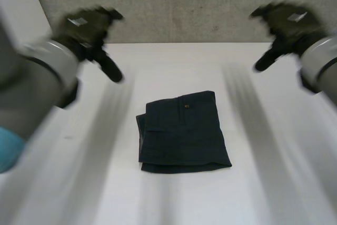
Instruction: Fold the shorts.
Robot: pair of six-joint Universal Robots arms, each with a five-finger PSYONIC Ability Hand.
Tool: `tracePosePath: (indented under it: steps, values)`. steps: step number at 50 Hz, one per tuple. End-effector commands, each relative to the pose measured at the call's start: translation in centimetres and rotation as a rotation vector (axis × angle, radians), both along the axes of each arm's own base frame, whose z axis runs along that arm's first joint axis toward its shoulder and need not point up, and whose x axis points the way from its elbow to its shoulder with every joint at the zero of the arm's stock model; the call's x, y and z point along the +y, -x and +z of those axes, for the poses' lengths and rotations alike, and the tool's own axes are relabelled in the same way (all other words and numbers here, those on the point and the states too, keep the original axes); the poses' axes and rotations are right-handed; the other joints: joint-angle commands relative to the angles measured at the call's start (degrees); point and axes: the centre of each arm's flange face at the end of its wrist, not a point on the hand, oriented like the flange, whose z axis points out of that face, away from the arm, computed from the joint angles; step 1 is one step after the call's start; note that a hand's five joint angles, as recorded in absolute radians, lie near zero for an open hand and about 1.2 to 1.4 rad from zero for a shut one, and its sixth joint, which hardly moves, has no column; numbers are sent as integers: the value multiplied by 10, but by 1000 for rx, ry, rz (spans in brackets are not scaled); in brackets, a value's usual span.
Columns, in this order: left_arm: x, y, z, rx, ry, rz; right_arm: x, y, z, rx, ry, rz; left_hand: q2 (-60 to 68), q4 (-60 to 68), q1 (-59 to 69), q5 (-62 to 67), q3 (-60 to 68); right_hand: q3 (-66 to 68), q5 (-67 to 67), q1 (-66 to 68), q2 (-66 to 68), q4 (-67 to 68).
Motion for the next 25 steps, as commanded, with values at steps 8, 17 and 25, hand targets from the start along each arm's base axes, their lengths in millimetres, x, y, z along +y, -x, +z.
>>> tracePosePath:
  steps: [8, 17, 25]
  values:
    - [4, -36, 19, -7, -78, 43, 21, 24, 30, 4, -45, -79, 7, -17, 7, -26, -19, -6, -34, -3, -28, -36]
    - [3, -36, 15, -13, -91, 46, 22, 24, 27, 11, -51, -82, 7, -17, 7, -26, -19, -6, -34, -3, -28, -36]
    - [3, -37, 14, -16, -93, 51, 24, 24, 22, 14, -53, -80, 7, -17, 7, -26, -19, -6, -34, -3, -28, -36]
